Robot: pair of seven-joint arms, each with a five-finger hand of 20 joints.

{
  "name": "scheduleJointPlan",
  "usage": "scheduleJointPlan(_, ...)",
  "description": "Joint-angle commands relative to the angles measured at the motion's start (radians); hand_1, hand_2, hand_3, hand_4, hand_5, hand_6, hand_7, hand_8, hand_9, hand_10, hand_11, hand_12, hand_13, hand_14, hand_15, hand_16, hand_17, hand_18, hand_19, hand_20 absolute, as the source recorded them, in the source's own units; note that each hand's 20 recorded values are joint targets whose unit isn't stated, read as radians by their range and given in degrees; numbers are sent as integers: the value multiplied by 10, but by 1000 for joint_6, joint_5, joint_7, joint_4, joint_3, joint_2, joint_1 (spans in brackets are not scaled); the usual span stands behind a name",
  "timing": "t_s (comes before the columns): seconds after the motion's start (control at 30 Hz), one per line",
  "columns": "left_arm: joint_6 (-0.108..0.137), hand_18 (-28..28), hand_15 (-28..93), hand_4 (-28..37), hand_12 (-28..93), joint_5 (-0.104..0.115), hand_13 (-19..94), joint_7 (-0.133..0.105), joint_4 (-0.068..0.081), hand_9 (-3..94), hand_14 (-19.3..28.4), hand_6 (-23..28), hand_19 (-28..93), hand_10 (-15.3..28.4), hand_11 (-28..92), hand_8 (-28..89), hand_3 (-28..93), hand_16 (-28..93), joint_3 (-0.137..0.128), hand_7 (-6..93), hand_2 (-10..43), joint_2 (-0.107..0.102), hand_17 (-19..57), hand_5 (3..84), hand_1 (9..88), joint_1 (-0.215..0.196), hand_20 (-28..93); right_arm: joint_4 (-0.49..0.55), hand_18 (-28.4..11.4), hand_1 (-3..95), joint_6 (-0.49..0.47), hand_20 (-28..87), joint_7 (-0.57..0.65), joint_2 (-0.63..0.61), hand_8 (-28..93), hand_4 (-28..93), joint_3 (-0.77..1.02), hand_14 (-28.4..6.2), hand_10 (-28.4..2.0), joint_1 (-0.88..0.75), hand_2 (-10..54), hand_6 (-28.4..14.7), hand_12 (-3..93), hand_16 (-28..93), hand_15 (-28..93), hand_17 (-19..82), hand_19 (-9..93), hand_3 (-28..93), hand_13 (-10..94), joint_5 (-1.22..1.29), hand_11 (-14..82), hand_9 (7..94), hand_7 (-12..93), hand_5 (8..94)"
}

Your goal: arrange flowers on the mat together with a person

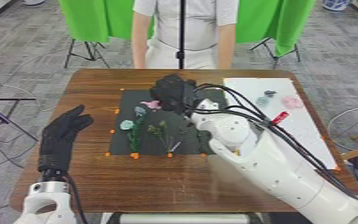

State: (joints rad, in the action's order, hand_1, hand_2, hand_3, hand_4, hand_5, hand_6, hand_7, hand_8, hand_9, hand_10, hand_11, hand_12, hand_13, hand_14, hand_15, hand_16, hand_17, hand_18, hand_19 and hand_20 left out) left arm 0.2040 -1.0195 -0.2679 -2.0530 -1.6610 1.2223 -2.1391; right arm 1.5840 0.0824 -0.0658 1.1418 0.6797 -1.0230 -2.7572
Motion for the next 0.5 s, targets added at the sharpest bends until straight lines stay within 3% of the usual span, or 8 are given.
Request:
scheduleJointPlan(0.03, -16, 122, 210, -281, 147, -2, 396, 14, 17, 490, 169, 32, 120, 137, 234, -70, 637, 27, 11, 158, 216, 14, 68, 489, 288, 9, 186, -35, -101, 610, 28, 316, -28, 40, 24, -283, -17, -1, -66, -30, -95, 49, 300, 246, 456, 629, 887, 585, 937, -57, 111, 937, 235, 815)
scheduleJointPlan(0.07, -13, 122, 211, -280, 147, -3, 396, -9, 1, 489, 169, 32, 120, 137, 234, -70, 637, 27, 11, 158, 207, 11, 68, 488, 286, -23, 186, -10, -102, 610, 33, 315, -6, 22, 22, -283, -37, -1, -67, -35, -95, 49, 300, 247, 456, 629, 889, 585, 937, -54, 106, 937, 236, 815)
scheduleJointPlan(0.13, -9, 122, 212, -279, 147, -5, 395, -7, -4, 489, 169, 33, 120, 137, 234, -70, 638, 27, 10, 158, 191, 13, 67, 487, 280, -26, 186, -19, -102, 611, 34, 308, -14, 33, 12, -283, -30, -1, -69, -37, -95, 52, 301, 246, 458, 628, 894, 588, 937, -65, 84, 935, 233, 811)
scheduleJointPlan(0.17, -10, 122, 212, -278, 147, -4, 395, -6, 2, 489, 170, 33, 120, 137, 234, -69, 640, 27, 12, 159, 186, 11, 67, 487, 278, -18, 185, -29, -102, 610, 42, 304, -16, 39, 10, -283, -28, -1, -69, -33, -95, 52, 301, 246, 459, 627, 897, 592, 937, -66, 76, 935, 234, 810)
scheduleJointPlan(0.5, -16, 122, 211, -266, 147, -10, 391, 0, 12, 484, 171, 37, 119, 136, 236, -67, 641, 26, 10, 154, 136, 15, 64, 483, 270, -1, 185, -100, -103, 605, 63, 271, -51, 76, -12, -281, 8, 0, -67, -36, -95, 58, 272, 245, 463, 624, 918, 609, 937, -118, 30, 910, 210, 790)
